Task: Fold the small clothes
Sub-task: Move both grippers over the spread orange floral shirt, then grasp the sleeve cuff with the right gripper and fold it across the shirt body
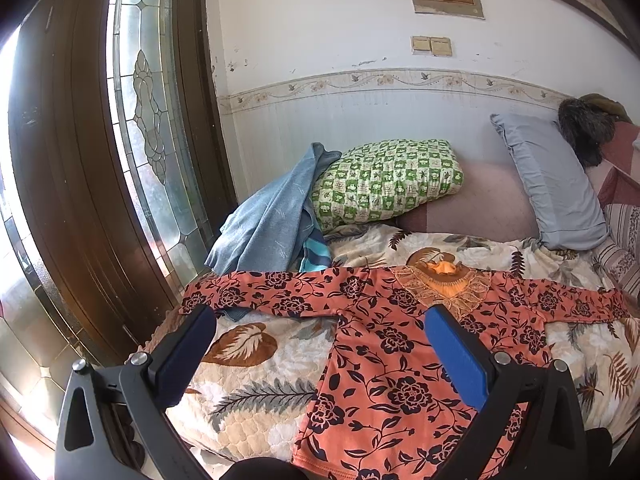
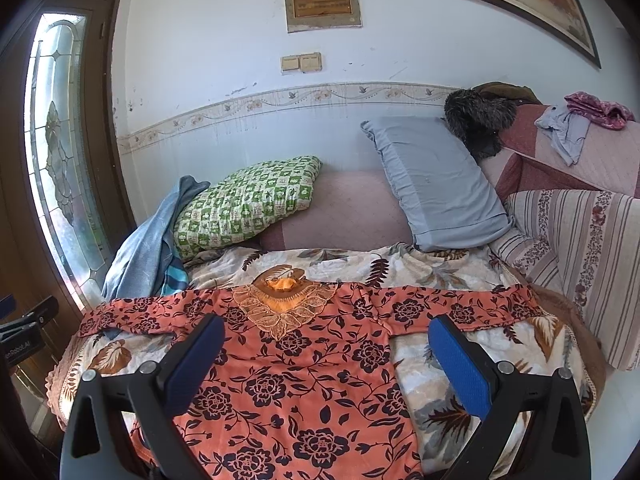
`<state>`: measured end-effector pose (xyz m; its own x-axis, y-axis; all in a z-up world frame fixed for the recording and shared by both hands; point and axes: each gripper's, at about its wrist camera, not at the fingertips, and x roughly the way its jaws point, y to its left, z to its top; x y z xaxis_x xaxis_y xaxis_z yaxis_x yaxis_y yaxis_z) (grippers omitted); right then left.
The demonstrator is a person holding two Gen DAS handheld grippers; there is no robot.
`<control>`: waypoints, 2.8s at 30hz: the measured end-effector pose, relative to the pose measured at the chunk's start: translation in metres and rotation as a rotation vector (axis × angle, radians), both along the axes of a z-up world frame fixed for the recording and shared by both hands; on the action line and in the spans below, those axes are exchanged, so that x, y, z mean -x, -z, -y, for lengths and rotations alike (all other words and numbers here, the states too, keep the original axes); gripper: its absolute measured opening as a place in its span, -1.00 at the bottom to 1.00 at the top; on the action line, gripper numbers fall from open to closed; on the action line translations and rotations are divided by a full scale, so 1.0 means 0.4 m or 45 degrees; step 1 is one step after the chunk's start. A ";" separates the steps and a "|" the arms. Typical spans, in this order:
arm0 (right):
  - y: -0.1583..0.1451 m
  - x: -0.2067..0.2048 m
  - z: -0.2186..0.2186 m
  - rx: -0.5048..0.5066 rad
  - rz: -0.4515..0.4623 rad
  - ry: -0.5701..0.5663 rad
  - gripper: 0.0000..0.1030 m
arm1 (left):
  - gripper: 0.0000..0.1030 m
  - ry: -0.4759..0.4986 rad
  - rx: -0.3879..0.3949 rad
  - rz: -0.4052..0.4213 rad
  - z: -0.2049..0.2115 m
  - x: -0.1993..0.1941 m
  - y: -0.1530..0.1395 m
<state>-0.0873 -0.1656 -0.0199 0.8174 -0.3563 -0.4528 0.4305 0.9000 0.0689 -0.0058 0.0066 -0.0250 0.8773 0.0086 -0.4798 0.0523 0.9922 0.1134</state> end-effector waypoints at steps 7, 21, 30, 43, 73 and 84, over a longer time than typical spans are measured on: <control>-0.015 0.022 -0.006 0.007 0.018 0.000 1.00 | 1.00 0.012 0.002 0.010 0.000 0.025 -0.006; -0.057 0.094 -0.027 0.020 0.081 0.000 1.00 | 1.00 0.069 -0.014 0.025 0.025 0.113 -0.017; -0.068 0.161 0.010 0.027 0.096 0.078 1.00 | 1.00 0.223 -0.022 -0.020 0.108 0.142 -0.005; -0.072 0.207 0.102 0.038 0.081 0.204 1.00 | 1.00 0.375 -0.039 -0.033 0.235 0.141 -0.002; 0.415 0.049 0.774 -0.696 0.027 0.421 1.00 | 1.00 0.204 0.281 -0.819 0.144 -0.164 0.478; 0.645 0.001 1.206 -1.096 0.225 0.678 0.75 | 1.00 0.424 0.401 -0.729 0.225 -0.080 0.455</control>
